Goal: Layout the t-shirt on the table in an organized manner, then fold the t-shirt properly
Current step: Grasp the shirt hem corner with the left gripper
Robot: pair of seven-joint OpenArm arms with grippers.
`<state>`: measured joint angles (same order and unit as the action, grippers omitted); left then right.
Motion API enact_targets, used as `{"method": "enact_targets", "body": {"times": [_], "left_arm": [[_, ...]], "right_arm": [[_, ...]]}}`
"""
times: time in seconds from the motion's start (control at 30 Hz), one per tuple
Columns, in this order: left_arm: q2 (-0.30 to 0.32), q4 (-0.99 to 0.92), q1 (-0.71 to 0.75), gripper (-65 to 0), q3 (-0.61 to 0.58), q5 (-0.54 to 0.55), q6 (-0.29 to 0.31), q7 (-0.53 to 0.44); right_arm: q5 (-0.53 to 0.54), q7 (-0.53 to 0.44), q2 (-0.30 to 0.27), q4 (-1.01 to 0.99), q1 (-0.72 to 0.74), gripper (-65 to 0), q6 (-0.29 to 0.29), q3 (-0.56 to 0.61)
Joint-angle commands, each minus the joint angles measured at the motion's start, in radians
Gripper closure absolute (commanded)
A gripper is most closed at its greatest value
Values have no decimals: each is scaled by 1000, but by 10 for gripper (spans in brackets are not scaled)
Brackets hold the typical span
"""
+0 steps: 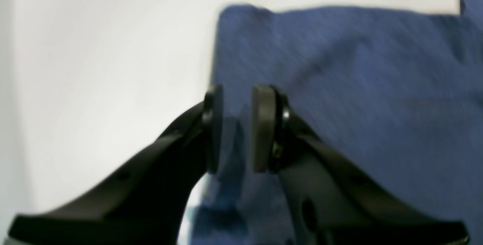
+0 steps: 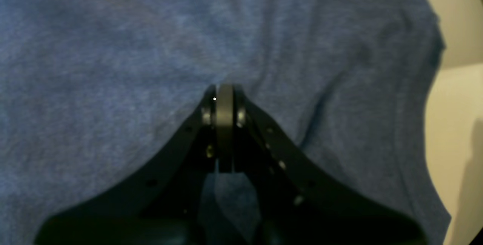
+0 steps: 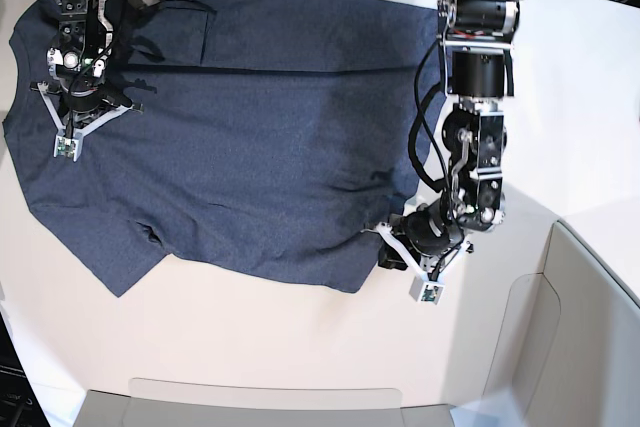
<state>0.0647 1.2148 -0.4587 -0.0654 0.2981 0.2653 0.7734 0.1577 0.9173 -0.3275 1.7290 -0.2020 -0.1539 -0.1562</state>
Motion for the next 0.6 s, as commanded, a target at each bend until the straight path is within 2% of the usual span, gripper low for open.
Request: {"method": "enact_targets", "body": {"times": [0.0, 0.13, 0.3, 0.57], "left_arm": [[2, -19, -32, -134, -3, 8, 2, -15], [1, -72, -38, -134, -4, 8, 2, -10], [1, -66, 45, -134, -4, 8, 2, -9], [-15, 47, 189, -133, -7, 8, 2, -7]], "right_arm": [[-13, -17, -19, 18, 8, 0, -6, -7], [-13, -17, -19, 18, -11, 0, -6, -7], [-13, -17, -19, 18, -12, 0, -6, -7], [-11, -17, -17, 18, -12, 0, -6, -6]]}}
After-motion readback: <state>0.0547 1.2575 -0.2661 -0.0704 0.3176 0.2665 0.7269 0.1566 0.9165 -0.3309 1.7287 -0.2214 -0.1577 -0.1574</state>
